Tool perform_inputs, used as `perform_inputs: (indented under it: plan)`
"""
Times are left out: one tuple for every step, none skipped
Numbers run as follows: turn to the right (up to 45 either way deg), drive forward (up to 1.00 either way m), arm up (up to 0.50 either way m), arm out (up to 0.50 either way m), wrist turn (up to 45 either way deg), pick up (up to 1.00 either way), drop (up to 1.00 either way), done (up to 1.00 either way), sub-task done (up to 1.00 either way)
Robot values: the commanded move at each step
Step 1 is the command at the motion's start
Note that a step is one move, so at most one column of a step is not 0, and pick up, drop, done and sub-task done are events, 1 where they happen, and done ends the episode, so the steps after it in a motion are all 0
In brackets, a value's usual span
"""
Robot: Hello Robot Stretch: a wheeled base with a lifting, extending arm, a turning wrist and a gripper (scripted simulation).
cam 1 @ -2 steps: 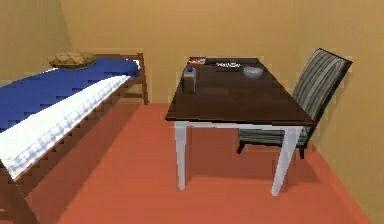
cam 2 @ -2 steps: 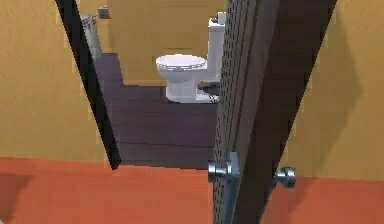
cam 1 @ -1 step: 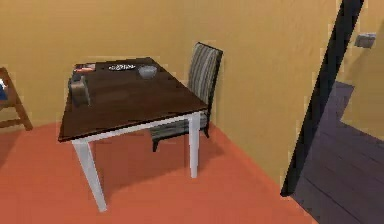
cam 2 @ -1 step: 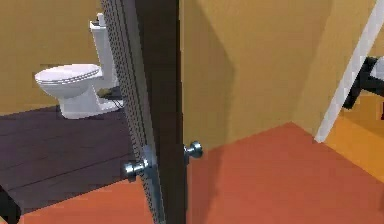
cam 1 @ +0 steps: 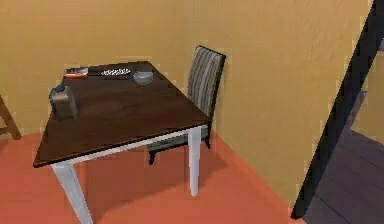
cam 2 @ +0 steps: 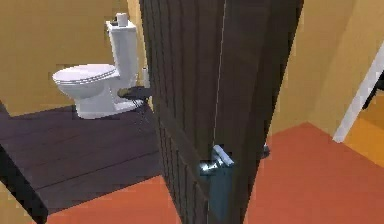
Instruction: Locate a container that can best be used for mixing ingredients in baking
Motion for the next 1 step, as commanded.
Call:
perform_inputs:
  plan:
    - [12.0,0.0,0.0,0.0,0.0,0.0,0.0,0.0,0.0]
